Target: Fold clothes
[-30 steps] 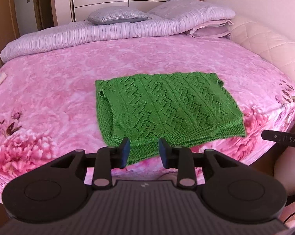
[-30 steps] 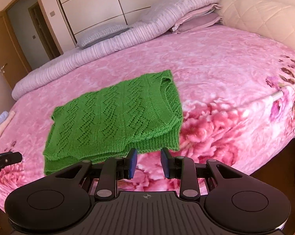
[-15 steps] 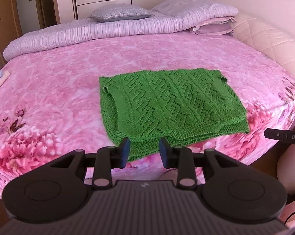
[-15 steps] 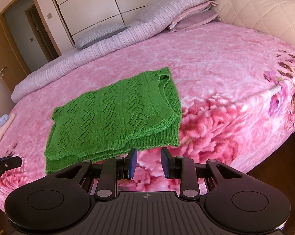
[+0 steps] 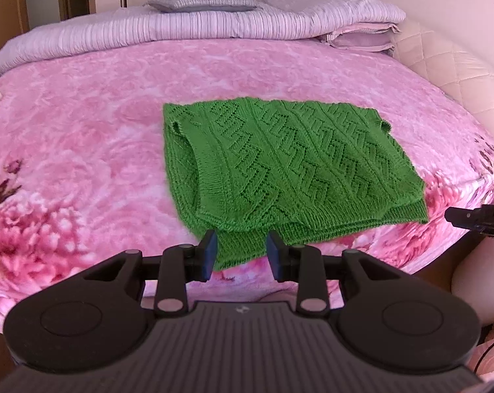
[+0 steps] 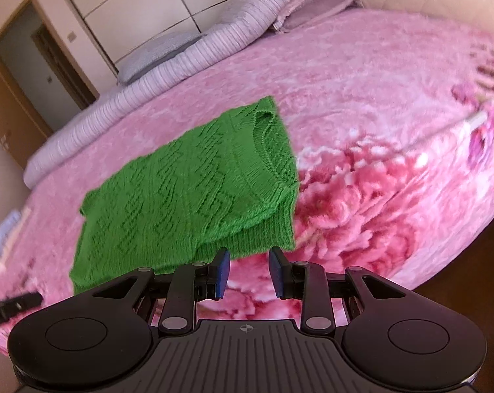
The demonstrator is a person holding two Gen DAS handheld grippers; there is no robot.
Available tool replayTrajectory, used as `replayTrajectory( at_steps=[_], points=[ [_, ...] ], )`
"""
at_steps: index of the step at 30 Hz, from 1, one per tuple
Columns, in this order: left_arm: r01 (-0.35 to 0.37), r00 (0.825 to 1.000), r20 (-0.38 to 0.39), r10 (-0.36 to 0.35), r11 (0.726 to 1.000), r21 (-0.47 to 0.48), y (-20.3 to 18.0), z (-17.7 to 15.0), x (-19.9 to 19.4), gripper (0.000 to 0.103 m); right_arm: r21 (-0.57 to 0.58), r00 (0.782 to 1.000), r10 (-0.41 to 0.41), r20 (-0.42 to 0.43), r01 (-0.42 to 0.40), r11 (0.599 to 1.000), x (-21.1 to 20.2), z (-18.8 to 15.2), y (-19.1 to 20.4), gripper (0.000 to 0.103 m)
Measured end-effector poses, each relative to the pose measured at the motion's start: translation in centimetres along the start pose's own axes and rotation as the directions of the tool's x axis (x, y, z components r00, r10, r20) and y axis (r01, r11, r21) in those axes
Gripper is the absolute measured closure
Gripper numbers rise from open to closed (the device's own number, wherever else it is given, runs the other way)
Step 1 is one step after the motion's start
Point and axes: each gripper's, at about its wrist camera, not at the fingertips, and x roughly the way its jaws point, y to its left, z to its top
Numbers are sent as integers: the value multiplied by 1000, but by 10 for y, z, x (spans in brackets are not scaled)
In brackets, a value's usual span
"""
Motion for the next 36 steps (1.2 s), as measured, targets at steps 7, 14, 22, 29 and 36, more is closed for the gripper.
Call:
replayTrajectory(
  at_steps=[7,14,22,29,36],
  points=[
    [69,997,-28,-67,997,42,-20,37,51,74,81,996,87,-21,-85,993,33,34,-28,73],
    [145,989,-43,-143,988,48,-44,75,109,74,185,975,224,-1,-220,958,79,90,-50,73],
    [127,990,-56,-126,992,13,-32,96,147,74,175,957,290,-23,-282,943,136,116,-58,86],
    [137,988,-69,-139,990,-36,-22,97,158,74,178,956,291,-23,-283,943,166,130,-60,86],
    [144,987,-65,-148,988,-56,-19,100,159,74,359,934,358,4,-335,871,185,136,-92,86]
  ],
)
